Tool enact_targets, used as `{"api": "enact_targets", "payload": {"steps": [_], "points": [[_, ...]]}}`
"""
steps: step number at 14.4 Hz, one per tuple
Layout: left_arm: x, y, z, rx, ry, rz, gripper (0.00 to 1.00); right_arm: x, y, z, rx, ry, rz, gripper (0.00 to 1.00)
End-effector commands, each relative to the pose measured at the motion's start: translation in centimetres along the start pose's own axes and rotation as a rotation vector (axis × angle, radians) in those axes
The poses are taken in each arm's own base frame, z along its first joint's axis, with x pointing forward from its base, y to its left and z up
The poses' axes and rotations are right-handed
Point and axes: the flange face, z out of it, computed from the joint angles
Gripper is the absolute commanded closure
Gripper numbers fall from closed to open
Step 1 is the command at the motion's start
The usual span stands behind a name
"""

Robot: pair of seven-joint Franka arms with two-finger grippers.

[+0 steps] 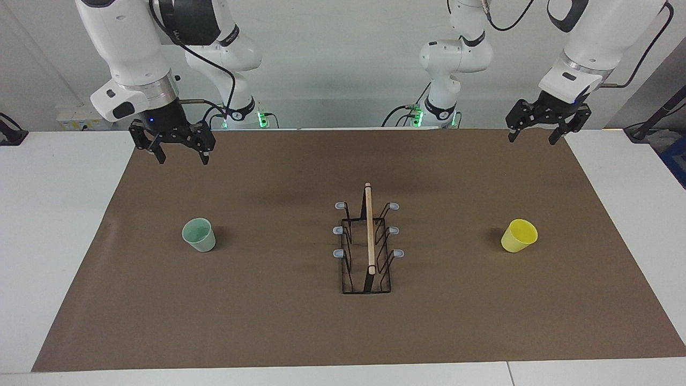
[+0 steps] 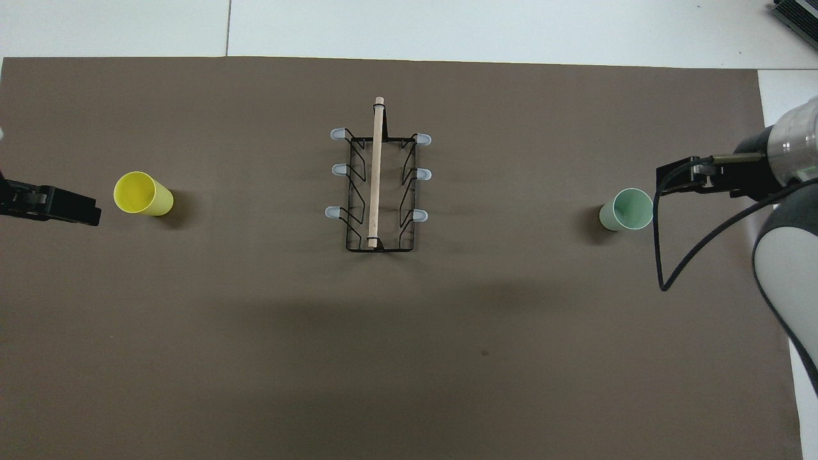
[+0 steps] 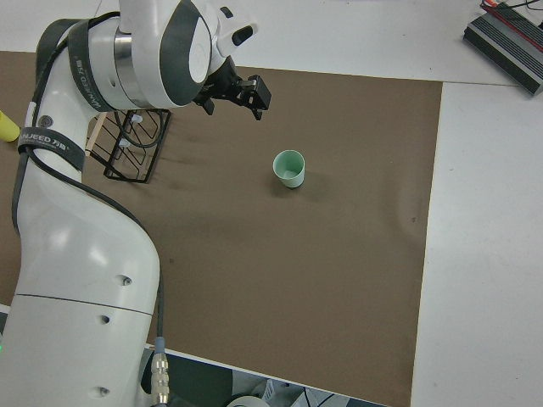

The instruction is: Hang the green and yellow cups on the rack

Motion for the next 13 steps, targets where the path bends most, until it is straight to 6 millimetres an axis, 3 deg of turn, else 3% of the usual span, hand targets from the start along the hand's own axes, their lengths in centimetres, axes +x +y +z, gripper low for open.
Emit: {"api": "enact_targets", "payload": {"steps": [1,13], "points": [[-0.46,0.0,-0.36,0.006,-0.008,-0.006,0.0,0.32,0.21,-0.17,-0.015,-0.011,-0.009,0.0],[-0.49,-0.09,-0.34,0.006,-0.009,-0.009,0.0,0.53,0.46,-0.06,-0.009,-0.006,-0.002,0.0]]}}
